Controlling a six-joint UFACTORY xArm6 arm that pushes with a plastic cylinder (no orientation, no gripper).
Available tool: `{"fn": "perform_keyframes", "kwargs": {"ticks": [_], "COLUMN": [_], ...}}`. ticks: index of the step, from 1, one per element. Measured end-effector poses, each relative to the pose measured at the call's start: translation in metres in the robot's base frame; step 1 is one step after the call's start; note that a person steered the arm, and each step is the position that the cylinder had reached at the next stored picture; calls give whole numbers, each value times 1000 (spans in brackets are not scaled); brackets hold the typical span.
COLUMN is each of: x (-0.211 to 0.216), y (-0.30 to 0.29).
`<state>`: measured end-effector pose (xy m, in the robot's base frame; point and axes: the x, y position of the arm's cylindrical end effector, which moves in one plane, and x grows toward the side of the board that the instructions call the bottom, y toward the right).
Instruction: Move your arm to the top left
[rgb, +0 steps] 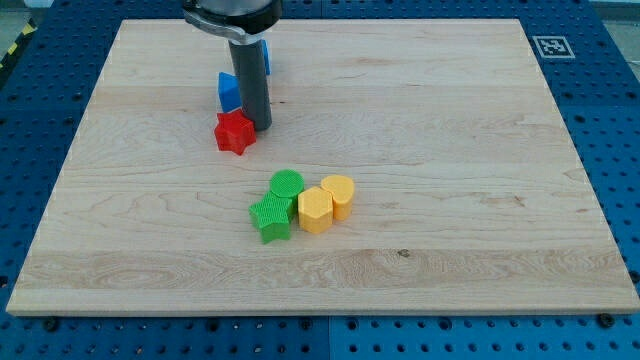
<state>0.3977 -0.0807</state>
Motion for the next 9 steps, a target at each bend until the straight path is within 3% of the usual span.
{"fn": "perform_keyframes", "kwargs": {"ticks": [2, 6, 7, 8, 9], "x": [-19, -135, -173, -162, -116], "y": [17, 56, 26, -30, -73]}}
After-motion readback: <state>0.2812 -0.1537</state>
